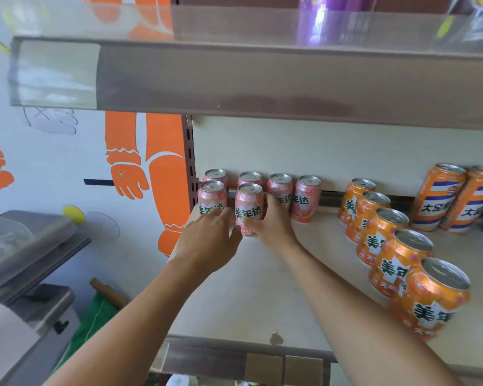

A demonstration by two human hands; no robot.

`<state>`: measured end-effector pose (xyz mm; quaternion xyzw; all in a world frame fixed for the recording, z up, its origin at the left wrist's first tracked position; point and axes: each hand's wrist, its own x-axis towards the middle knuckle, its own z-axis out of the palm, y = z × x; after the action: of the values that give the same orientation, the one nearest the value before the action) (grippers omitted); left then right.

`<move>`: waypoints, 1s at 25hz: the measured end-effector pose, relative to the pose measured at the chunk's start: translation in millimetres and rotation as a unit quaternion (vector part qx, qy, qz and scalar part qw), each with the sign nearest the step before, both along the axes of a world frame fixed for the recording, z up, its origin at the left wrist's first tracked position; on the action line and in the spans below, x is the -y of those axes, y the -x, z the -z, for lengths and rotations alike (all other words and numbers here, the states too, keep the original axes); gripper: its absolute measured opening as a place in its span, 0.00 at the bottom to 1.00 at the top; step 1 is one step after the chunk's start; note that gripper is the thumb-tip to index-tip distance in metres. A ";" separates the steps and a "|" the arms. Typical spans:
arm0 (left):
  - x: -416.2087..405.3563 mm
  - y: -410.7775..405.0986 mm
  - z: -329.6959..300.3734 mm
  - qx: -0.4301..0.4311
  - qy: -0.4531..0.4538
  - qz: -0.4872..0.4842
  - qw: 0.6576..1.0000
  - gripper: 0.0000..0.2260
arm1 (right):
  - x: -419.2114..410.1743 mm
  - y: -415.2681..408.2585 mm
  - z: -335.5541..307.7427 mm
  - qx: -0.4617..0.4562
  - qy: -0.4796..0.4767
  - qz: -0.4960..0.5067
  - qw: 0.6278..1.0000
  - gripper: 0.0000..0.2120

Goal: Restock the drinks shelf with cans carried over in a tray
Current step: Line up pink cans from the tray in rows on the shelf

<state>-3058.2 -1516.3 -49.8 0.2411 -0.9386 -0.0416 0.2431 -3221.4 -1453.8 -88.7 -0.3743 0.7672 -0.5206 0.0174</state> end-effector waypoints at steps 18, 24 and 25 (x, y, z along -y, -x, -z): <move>6.5 -18.0 9.2 -0.005 -0.017 -0.017 1.000 0.13 | -0.7 -8.8 2.5 0.016 -0.091 0.022 0.995 0.24; -10.3 -25.2 4.7 0.004 -0.019 -0.020 1.000 0.14 | -24.1 -14.9 -0.9 0.027 -0.120 0.023 0.992 0.29; -15.2 -26.4 3.2 0.003 -0.021 -0.018 1.000 0.14 | -31.5 -19.4 -4.5 0.025 -0.124 0.028 0.992 0.29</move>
<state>-3031.8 -1501.1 -52.9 0.2631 -0.9337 -0.0565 0.2361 -3202.0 -1422.3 -84.1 -0.3347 0.8350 -0.4313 0.0685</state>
